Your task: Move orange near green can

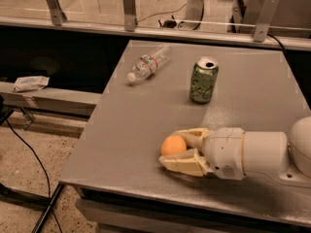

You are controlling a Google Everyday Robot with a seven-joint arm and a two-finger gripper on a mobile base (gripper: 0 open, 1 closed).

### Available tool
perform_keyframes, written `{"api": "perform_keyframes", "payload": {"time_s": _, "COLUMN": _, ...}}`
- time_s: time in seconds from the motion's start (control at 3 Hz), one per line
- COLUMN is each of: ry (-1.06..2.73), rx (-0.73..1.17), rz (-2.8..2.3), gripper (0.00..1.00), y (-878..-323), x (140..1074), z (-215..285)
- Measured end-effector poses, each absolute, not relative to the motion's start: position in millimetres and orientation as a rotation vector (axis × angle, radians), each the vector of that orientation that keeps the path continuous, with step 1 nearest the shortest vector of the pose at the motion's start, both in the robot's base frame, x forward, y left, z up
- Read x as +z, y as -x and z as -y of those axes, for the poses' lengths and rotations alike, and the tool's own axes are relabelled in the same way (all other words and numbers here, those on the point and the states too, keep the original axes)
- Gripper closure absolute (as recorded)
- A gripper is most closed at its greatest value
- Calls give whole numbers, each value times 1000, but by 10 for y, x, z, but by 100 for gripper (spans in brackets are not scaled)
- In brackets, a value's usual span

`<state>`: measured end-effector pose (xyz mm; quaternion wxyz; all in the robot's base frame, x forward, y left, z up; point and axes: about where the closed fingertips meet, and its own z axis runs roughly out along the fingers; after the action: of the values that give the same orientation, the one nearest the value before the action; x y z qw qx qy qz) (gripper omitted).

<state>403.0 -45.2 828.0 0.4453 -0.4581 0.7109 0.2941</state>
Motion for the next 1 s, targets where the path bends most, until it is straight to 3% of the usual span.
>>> {"api": "perform_keyframes", "payload": {"time_s": 0.33, "ry": 1158, "rx": 625, "rz": -1757, "gripper": 95, "y": -4109, "x": 8505, "z": 517}}
{"api": "perform_keyframes", "payload": {"time_s": 1.0, "ry": 1121, "rx": 299, "rz": -1742, "gripper": 100, "y": -4770, "x": 9360, "z": 898}}
